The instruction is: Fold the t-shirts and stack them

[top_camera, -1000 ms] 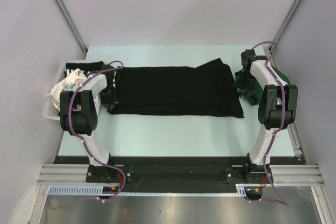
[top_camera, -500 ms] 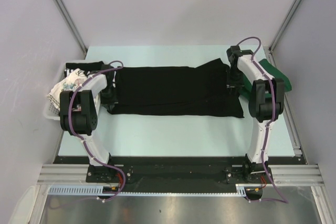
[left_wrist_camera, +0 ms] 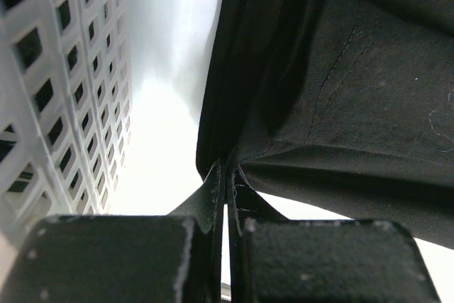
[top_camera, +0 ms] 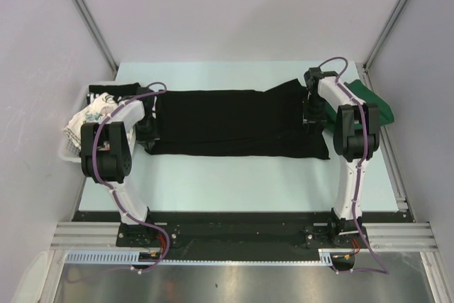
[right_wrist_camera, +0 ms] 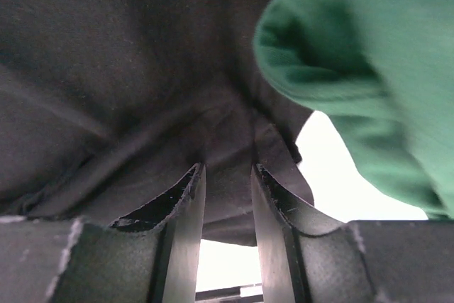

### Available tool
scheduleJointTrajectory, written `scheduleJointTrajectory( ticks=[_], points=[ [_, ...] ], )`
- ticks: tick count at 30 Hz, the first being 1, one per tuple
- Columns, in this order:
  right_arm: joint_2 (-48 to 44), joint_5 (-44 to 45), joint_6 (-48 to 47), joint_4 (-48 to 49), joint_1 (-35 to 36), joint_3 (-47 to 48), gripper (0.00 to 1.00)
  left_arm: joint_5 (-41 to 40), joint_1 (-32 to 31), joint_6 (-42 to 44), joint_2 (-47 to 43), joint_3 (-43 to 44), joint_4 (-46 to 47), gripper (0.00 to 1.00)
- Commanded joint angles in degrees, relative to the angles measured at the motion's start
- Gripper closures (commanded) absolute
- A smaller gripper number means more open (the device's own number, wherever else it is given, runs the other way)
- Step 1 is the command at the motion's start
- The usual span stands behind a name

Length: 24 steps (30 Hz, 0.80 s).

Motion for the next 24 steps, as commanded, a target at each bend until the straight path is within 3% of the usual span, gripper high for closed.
scheduleJointTrajectory(
  ticks=[1, 6, 12, 24],
  points=[
    [1.4, -2.9, -0.3, -0.5, 0.2, -0.7, 0.66, -10.6, 6.4, -3.2, -1.0, 2.1, 0.3, 1.00],
    [2.0, -4.4, -0.2, -0.1, 0.2, -1.3, 0.99, -10.6, 6.4, -3.1, -1.3, 1.9, 0.3, 1.00],
    [1.4, -4.0, -0.2, -0.3, 0.2, -0.4, 1.00, -10.6, 6.5, -3.1, -1.5, 1.8, 0.4, 1.00],
    [1.3, 0.5, -1.8, -4.1, 0.2, 14.5, 1.00, -10.1, 6.4, -3.2, -1.4, 1.7, 0.6, 1.00]
  ],
)
